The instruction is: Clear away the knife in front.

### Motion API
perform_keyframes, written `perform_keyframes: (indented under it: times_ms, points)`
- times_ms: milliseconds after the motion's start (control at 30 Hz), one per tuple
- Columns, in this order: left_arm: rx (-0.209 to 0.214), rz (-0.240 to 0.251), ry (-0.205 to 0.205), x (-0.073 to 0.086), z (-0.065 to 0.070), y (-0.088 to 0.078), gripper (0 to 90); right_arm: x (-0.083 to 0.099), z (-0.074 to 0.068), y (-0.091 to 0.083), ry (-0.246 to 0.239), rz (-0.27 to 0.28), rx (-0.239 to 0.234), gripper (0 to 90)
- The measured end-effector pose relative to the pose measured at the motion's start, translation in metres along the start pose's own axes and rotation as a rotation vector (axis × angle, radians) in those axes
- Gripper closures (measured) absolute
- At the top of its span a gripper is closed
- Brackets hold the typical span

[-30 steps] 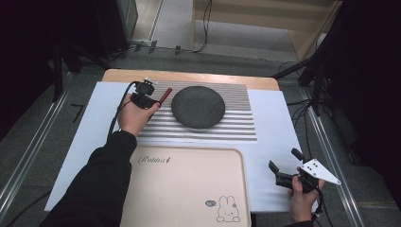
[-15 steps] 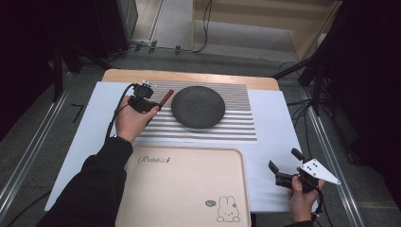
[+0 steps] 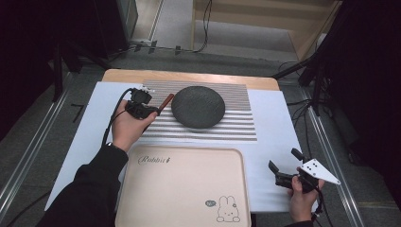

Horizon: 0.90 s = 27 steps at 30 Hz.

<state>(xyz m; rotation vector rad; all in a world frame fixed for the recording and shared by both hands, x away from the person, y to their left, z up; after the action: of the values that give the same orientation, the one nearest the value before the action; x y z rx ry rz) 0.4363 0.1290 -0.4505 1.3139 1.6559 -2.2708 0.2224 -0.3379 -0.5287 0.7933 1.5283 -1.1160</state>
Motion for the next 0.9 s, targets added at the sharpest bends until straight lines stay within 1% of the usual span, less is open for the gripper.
perform_keyframes:
  times_ms: [133,200,400,900]
  points:
    - [0.004,0.006,0.007,0.004,0.003,-0.006,77.1,0.0,0.0,0.0,0.003,0.0,0.0,0.0]
    - [0.013,0.016,0.004,0.007,0.006,-0.009,77.1,0.0,0.0,0.0,0.002,0.0,-0.001,0.0]
    - [0.025,0.031,0.017,0.016,0.013,-0.019,77.1,0.0,0.0,0.0,0.001,0.0,-0.002,0.0]
    - [0.051,0.042,0.034,0.035,0.025,-0.032,77.1,0.0,0.0,0.0,-0.002,0.0,-0.002,0.0]
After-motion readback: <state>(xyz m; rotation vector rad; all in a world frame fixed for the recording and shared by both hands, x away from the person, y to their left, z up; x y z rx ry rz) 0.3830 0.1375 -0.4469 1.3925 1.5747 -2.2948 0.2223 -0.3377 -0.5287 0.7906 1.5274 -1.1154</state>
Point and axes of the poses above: each handheld gripper's, and its own axes: y roughly forward along the jaws, x roughly out of its underside, z roughly to its right, the point moved 3 cm from there along y, roughly forward along the jaws, and after that the axes turned 2 degrees about z, right-handed, at the moved point
